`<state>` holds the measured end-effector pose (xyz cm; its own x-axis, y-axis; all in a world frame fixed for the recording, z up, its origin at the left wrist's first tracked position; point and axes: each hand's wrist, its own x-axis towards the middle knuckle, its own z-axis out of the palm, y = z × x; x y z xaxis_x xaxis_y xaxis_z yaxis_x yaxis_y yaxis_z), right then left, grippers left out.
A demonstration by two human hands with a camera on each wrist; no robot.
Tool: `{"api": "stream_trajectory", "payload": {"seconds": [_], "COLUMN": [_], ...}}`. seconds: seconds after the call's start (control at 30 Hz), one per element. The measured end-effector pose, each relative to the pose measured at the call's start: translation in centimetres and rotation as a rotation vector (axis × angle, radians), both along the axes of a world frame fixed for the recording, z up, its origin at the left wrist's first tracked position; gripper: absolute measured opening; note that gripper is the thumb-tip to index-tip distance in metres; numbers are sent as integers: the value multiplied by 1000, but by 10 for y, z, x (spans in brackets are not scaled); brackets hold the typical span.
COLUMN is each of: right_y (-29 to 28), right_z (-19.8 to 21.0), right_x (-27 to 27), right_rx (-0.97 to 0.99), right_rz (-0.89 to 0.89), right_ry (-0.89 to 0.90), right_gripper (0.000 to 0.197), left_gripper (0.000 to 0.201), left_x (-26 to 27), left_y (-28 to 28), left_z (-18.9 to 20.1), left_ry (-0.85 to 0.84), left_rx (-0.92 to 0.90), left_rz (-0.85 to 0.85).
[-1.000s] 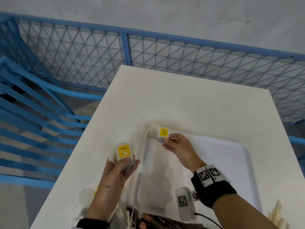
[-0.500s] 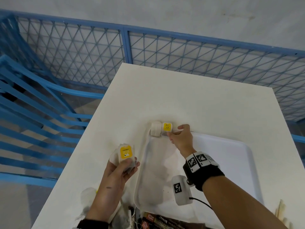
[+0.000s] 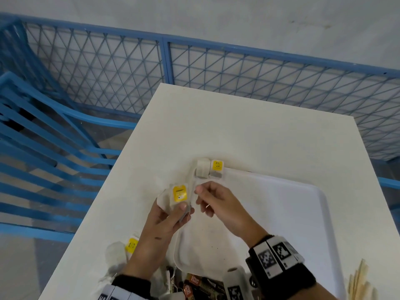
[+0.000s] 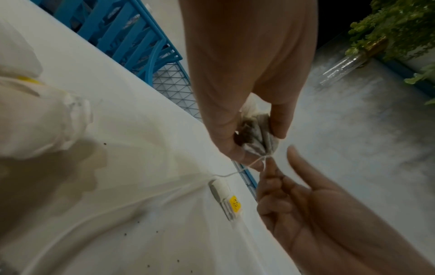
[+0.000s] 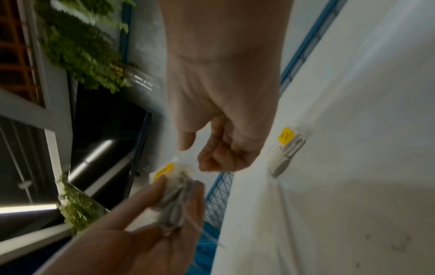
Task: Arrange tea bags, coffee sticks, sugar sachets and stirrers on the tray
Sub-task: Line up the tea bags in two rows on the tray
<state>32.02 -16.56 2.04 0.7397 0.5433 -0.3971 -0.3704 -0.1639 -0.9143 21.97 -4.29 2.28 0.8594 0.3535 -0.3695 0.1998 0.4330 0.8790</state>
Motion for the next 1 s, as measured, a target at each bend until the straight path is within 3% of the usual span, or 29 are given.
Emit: {"api": "stream_trajectory", "payload": {"seconds": [0.1, 0.2, 0.37, 0.6, 0.77, 0.87, 1.0], "right_y": [-4, -7, -11, -10, -11, -13, -6], "right_z": [6, 4, 5, 1, -6, -11, -23], "right_x": [-14, -19, -22, -24, -18, -9, 9], "right_rx": [72, 68, 127, 217, 326, 326, 260], "right_rz": [83, 80, 39, -11, -72, -87, -260], "right_ry": [46, 68, 137, 221, 360, 409, 421], "right_gripper": [10, 8, 9, 7, 6, 22, 14], "left_gripper": [50, 35, 42, 30, 64, 57, 46], "left_x": [-1, -3, -9, -14, -16, -20, -25], "left_y": [0, 2, 3, 9, 16, 24, 33], "left_z": [-1, 0, 8, 0, -5, -7, -10], "left_ry": [-6, -12, -25, 15, 1, -5, -17], "left_rx": [161, 236, 158, 122, 107, 93, 90], "left_rz": [-67, -78, -110, -44, 37, 89, 112]}}
